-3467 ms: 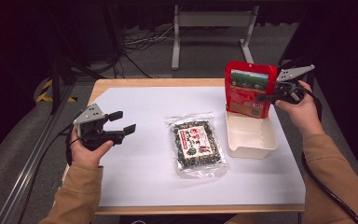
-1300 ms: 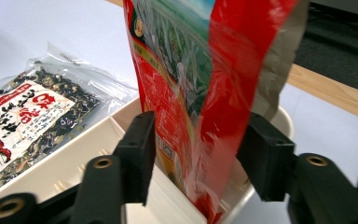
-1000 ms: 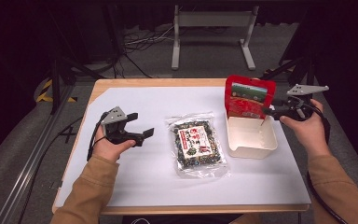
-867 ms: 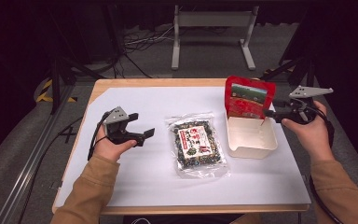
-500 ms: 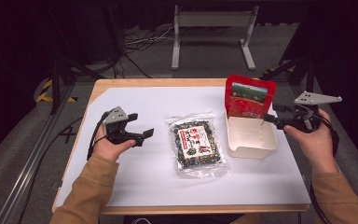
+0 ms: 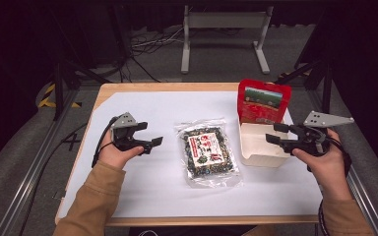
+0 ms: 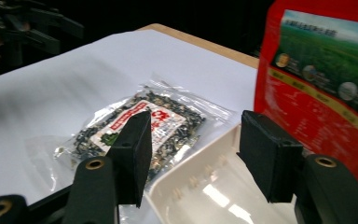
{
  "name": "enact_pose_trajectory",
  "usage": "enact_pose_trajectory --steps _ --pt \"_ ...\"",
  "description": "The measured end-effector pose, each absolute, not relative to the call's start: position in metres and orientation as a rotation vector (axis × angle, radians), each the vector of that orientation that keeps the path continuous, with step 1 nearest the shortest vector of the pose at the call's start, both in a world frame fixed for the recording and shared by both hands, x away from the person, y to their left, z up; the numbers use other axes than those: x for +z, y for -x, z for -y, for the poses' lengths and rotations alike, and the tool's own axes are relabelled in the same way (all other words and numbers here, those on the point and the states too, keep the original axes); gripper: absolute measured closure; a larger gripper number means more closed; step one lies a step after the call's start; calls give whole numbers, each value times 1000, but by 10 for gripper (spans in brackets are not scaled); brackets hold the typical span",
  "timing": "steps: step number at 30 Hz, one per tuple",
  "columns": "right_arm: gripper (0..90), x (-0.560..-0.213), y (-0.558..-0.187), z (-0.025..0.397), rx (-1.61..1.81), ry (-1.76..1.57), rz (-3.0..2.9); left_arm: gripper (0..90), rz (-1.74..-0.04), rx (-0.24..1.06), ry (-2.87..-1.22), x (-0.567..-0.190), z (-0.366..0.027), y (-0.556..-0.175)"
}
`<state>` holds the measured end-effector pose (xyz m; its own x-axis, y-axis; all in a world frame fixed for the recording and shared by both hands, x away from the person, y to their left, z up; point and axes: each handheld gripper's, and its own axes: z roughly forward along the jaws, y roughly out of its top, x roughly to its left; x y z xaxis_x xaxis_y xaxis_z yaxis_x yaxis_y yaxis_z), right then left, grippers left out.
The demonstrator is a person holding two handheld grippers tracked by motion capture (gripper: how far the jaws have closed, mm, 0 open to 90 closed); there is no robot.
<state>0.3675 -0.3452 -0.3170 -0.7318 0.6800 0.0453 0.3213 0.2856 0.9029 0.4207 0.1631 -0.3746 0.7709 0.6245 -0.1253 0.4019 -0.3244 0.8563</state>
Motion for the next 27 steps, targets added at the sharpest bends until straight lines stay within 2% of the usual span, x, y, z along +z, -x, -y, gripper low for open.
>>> enact_pose_trajectory --steps 3,9,16,27 --pt "448 -319 -366 341 1422 -897 -2239 165 -784 257 -1978 -375 -161 -422" --pt "462 -321 -362 335 1417 -885 -2262 243 -806 226 -1980 -379 -155 -428" --pt "470 -323 -358 327 1405 -878 -2274 330 -869 104 -1980 -390 -142 -435" --pt "449 -322 -351 322 1402 -860 -2252 363 -911 18 -2005 -409 -122 -439"
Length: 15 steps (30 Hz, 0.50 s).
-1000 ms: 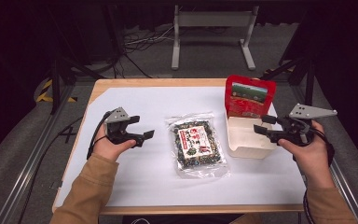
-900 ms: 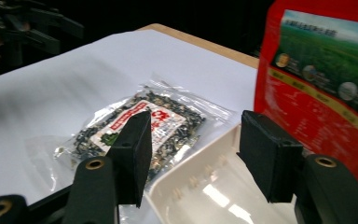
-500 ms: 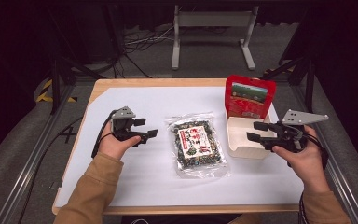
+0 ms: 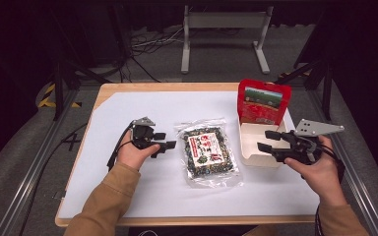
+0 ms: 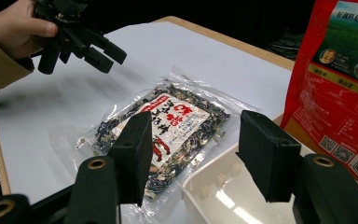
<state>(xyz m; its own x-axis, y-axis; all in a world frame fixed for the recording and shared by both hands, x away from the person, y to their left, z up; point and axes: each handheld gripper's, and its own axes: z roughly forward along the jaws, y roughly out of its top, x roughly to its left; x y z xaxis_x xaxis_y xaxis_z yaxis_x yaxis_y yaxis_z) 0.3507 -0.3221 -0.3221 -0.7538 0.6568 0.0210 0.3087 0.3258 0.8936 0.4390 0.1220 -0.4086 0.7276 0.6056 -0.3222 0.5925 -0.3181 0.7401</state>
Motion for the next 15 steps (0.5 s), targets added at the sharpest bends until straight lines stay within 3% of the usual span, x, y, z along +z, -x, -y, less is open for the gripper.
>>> enact_pose_trajectory --steps 15 --pt "438 -323 -350 321 1397 -855 -2242 390 -924 -156 -2065 -425 -105 -439"
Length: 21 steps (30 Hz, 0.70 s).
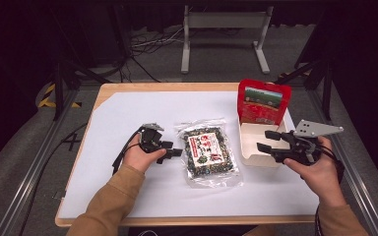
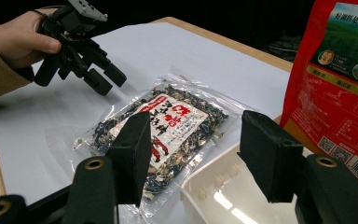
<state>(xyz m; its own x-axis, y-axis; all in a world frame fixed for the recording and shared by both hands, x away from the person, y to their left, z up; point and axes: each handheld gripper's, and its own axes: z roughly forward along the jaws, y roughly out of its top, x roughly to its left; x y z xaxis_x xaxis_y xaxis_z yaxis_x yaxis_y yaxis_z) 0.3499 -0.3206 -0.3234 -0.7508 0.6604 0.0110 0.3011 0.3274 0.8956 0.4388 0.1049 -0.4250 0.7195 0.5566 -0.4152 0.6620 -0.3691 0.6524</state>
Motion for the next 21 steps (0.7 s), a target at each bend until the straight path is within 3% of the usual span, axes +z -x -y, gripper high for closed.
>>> enact_pose_trajectory --steps 21 --pt "412 -326 -351 318 1378 -850 -2247 369 -908 -229 -2131 -438 -89 -439"
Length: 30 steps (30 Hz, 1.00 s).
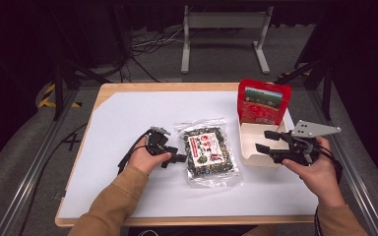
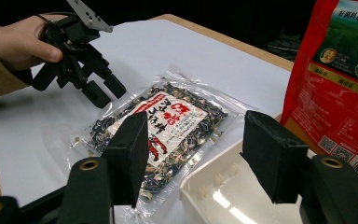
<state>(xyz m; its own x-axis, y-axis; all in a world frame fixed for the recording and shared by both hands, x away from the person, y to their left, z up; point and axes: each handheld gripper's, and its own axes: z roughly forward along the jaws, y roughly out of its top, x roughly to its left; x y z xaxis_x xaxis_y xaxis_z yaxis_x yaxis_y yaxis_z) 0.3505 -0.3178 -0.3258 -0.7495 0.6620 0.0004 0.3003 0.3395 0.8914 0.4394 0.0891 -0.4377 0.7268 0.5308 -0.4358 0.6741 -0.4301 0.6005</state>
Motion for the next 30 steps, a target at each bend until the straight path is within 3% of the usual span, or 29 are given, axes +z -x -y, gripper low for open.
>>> enact_pose_trajectory --steps 22,27,30 --pt "394 -327 -349 319 1381 -854 -2249 350 -900 -161 -2116 -445 -67 -446" --pt "393 -328 -348 321 1379 -861 -2245 399 -934 -170 -2100 -445 -57 -445" --pt "390 -328 -347 321 1381 -863 -2241 524 -968 -227 -2064 -446 -57 -445"
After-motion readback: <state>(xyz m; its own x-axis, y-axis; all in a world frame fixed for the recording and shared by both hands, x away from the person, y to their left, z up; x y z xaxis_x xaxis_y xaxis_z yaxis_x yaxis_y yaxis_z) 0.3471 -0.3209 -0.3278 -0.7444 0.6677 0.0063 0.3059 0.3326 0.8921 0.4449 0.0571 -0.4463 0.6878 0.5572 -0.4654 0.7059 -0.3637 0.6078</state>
